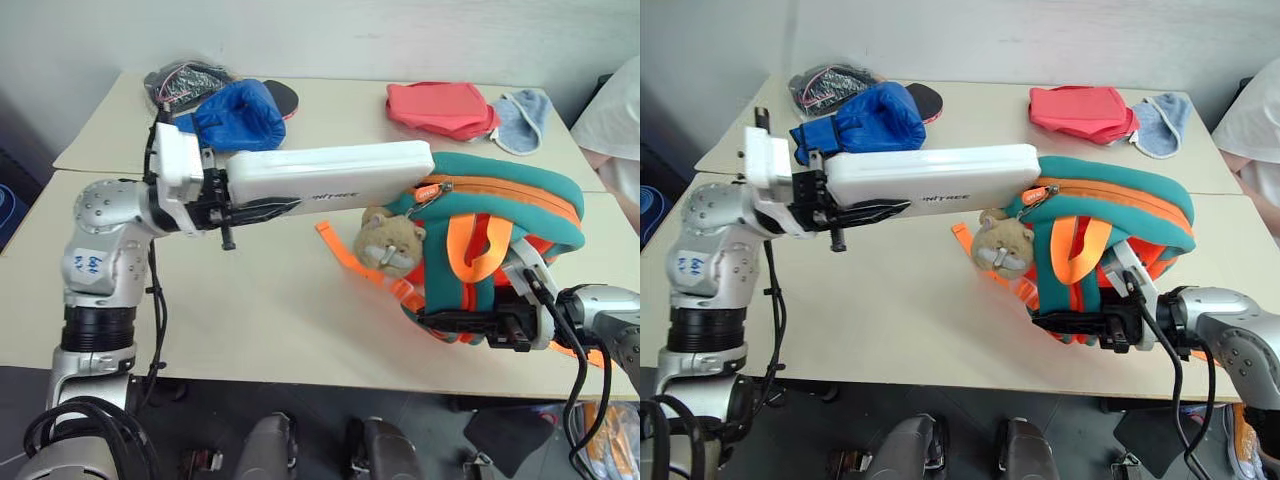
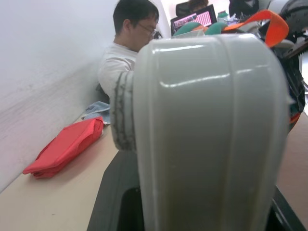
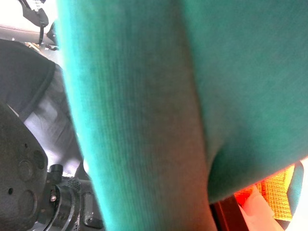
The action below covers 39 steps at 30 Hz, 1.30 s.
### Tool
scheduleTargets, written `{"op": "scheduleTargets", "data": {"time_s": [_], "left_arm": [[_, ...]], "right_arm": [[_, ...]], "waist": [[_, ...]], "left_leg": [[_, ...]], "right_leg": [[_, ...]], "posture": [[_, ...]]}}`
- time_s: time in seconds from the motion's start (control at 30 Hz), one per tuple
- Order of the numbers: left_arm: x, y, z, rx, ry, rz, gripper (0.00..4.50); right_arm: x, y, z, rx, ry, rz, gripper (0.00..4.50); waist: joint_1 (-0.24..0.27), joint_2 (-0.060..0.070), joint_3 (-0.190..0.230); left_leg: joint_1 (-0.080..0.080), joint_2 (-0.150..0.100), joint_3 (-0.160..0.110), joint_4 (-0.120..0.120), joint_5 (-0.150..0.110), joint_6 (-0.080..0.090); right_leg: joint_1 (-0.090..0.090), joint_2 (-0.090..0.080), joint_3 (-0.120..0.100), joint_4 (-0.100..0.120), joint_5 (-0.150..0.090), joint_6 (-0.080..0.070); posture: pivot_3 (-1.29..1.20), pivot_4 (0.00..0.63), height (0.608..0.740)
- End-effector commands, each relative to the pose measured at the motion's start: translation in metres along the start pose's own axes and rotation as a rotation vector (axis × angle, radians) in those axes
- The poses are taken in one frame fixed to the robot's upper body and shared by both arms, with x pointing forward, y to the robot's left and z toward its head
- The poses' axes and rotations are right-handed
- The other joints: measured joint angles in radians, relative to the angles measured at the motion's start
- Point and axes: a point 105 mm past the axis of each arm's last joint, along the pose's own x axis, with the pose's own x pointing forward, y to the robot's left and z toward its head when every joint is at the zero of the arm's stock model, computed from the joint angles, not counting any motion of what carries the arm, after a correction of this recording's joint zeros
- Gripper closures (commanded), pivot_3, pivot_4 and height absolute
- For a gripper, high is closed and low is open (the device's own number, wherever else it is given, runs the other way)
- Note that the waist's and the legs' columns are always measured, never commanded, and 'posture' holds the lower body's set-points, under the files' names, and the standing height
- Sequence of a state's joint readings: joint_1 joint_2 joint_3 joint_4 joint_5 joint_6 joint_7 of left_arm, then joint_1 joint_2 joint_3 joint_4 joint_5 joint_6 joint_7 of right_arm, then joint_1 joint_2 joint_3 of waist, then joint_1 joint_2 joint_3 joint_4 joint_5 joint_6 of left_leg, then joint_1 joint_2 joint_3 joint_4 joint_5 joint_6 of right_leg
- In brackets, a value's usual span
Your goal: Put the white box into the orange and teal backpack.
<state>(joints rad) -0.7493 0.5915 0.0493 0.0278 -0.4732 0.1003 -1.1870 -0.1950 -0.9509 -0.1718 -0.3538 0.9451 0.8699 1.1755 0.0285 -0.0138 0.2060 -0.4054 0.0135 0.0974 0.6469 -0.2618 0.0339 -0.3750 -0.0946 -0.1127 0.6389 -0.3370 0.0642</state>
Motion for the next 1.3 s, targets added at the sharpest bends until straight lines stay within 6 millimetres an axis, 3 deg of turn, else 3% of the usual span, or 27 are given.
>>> {"op": "scheduleTargets", "data": {"time_s": [0.03,0.23,0.3,0.5,0.77,0.87,1.1,1.3], "left_arm": [[0.025,-0.013,-0.019,0.048,0.11,-0.152,3.26],[0.059,-0.007,-0.039,0.013,0.241,-0.26,3.26],[0.063,0.003,-0.044,0.007,0.301,-0.239,3.26],[0.031,0.046,-0.034,0.065,0.256,-0.001,3.26],[0.013,0.069,-0.034,0.202,0.246,0.094,3.26],[0.021,0.068,-0.025,0.216,0.171,0.06,3.26],[0.034,0.029,-0.01,0.194,0.01,-0.216,3.26],[0.04,0.02,0.001,0.12,-0.063,-0.279,3.26]], "right_arm": [[0.001,0.008,0.01,-0.034,0.004,0.037,4.48],[0.002,0.01,0.011,-0.026,0.007,0.05,4.48],[0.003,0.011,0.011,-0.023,0.005,0.052,4.48],[0.0,0.018,0.01,0.001,-0.018,0.047,4.48],[0.003,0.035,0.028,0.046,-0.124,0.124,4.48],[0.003,0.041,0.034,0.075,-0.159,0.158,4.48],[0.001,0.036,0.031,0.1,-0.166,0.13,4.48],[-0.002,0.031,0.025,0.112,-0.153,0.101,4.48]], "waist": [[0.001,0.0,0.0],[0.011,0.0,0.0],[0.015,0.0,0.0],[0.012,0.0,0.0],[0.001,-0.001,0.0],[0.001,-0.002,0.001],[-0.004,-0.002,0.001],[-0.008,-0.002,0.001]], "left_leg": [[0.0,0.0,0.0,0.0,0.0,0.0],[-0.001,0.0,0.0,0.002,-0.001,0.001],[-0.001,0.0,-0.001,0.002,-0.001,0.002],[-0.001,0.0,-0.001,0.003,-0.001,0.003],[-0.002,0.0,-0.001,0.003,-0.001,0.003],[-0.003,0.0,-0.002,0.003,-0.002,0.003],[-0.004,-0.001,-0.002,0.004,-0.002,0.004],[-0.003,-0.001,-0.002,0.005,-0.001,0.003]], "right_leg": [[0.0,0.0,0.0,0.0,0.0,0.0],[0.0,0.0,-0.001,0.0,0.0,0.001],[0.0,0.0,-0.001,0.0,0.0,0.001],[0.0,0.0,-0.001,0.0,0.001,0.001],[0.0,-0.001,-0.002,0.0,0.001,0.001],[0.0,-0.001,-0.003,-0.001,0.001,0.001],[0.0,-0.001,-0.004,-0.001,0.001,0.002],[0.0,0.0,-0.004,0.0,0.001,0.002]], "posture": [[0.0,0.15,0.74],[0.0,0.15,0.74],[0.0,0.15,0.74],[0.0,0.15,0.74],[0.0,0.15,0.74],[0.0,0.15,0.74],[0.0,0.15,0.74],[0.0,0.15,0.74]]}}
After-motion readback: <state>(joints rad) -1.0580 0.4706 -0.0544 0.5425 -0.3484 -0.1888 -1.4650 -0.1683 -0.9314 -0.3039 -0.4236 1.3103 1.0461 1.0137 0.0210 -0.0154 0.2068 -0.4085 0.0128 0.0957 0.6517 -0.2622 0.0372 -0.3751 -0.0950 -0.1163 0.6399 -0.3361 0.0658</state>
